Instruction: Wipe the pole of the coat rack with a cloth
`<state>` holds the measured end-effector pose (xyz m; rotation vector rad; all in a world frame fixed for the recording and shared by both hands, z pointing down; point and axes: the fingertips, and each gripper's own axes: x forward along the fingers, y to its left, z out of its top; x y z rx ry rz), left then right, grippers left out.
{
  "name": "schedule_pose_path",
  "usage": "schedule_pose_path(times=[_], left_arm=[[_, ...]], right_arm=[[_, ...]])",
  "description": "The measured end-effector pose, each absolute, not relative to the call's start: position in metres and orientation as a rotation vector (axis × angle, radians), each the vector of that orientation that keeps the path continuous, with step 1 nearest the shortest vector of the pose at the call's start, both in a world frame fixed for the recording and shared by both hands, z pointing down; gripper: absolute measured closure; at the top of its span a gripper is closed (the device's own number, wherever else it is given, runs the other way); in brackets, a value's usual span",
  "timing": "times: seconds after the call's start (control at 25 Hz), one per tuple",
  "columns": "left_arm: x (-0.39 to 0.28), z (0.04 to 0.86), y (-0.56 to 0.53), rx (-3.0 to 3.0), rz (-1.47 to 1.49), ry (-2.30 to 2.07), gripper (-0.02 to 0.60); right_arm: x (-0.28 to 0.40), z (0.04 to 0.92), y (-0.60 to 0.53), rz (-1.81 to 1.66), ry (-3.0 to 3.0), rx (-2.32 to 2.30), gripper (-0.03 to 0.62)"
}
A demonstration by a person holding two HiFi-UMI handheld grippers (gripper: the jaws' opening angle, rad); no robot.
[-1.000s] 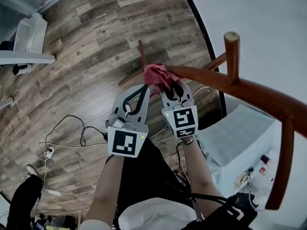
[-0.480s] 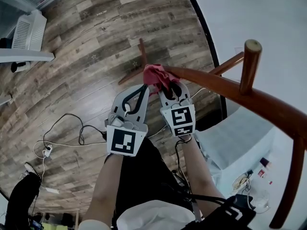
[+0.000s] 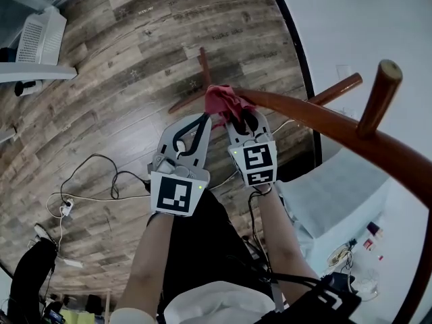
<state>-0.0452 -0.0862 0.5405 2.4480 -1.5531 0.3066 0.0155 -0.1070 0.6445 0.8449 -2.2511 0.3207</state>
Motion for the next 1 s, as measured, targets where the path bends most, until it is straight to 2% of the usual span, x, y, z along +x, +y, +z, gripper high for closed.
schedule_pose_path(times=[1.0], left_arm=[[-0.056,0.536,-0.074,2.413,0.307,-1.604,0.569]], right_arm=[[0.003,0.629,-0.078,0.396,-2.284,0.809,0.496]])
